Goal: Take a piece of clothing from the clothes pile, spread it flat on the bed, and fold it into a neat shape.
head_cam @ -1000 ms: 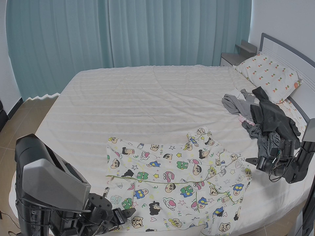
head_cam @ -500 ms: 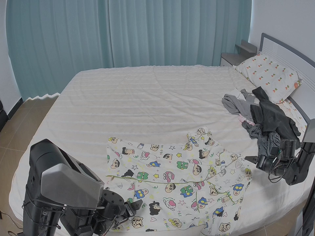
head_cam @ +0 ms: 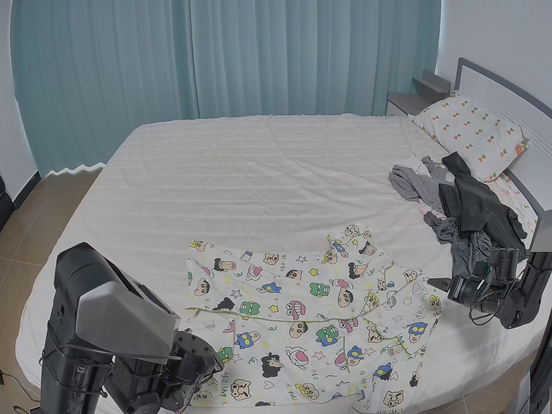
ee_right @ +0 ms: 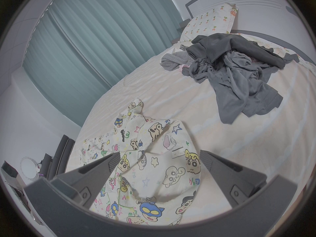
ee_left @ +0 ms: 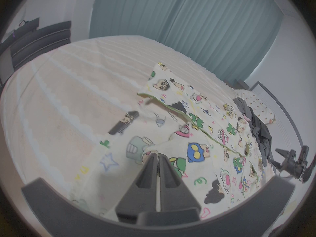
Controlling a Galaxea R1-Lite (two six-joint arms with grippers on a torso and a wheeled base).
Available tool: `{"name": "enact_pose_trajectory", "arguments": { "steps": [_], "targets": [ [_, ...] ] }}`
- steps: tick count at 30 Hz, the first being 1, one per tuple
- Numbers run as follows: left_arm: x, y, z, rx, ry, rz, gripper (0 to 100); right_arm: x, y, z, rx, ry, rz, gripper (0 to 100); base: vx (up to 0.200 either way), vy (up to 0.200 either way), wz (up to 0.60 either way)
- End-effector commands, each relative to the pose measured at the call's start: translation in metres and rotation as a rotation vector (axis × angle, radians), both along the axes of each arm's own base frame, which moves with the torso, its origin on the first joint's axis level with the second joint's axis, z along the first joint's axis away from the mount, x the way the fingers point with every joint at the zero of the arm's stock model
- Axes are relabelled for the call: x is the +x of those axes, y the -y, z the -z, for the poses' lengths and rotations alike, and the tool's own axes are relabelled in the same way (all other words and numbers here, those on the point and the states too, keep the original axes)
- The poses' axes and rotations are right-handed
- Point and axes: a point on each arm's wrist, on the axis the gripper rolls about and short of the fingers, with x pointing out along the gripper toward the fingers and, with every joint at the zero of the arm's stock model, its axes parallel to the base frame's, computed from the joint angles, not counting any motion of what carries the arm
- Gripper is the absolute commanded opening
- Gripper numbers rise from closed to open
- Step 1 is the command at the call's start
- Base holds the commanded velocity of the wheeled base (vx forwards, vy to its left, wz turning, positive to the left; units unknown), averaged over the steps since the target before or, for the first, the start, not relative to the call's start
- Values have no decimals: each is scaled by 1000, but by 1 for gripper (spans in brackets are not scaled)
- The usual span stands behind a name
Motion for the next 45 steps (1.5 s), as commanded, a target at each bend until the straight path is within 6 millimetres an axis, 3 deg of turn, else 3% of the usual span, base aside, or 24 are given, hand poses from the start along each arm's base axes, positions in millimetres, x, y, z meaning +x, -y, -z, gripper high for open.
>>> {"name": "enact_pose_trajectory", "arguments": {
  "steps": [1,9,27,28,34,45],
  "targets": [
    [11,-11,-4,-7,42,-71,0,-4,-1,0,2,4,-4,100,0,0,0],
    [31,-35,-10,25,108,-126,0,-12,-4,0,24,26,-42,100,0,0,0],
    [55,-44,-9,-1,161,-187,0,-18,-6,1,44,8,-64,100,0,0,0],
    [56,-44,-9,-3,164,-187,100,-18,-6,2,44,6,-65,100,0,0,0],
    [56,-44,-9,-23,158,-174,100,-22,-15,2,119,-26,-52,100,0,0,0],
    [48,-71,-27,-139,132,-215,100,-40,-44,-1,283,-27,-56,100,0,0,0]
  ]
}}
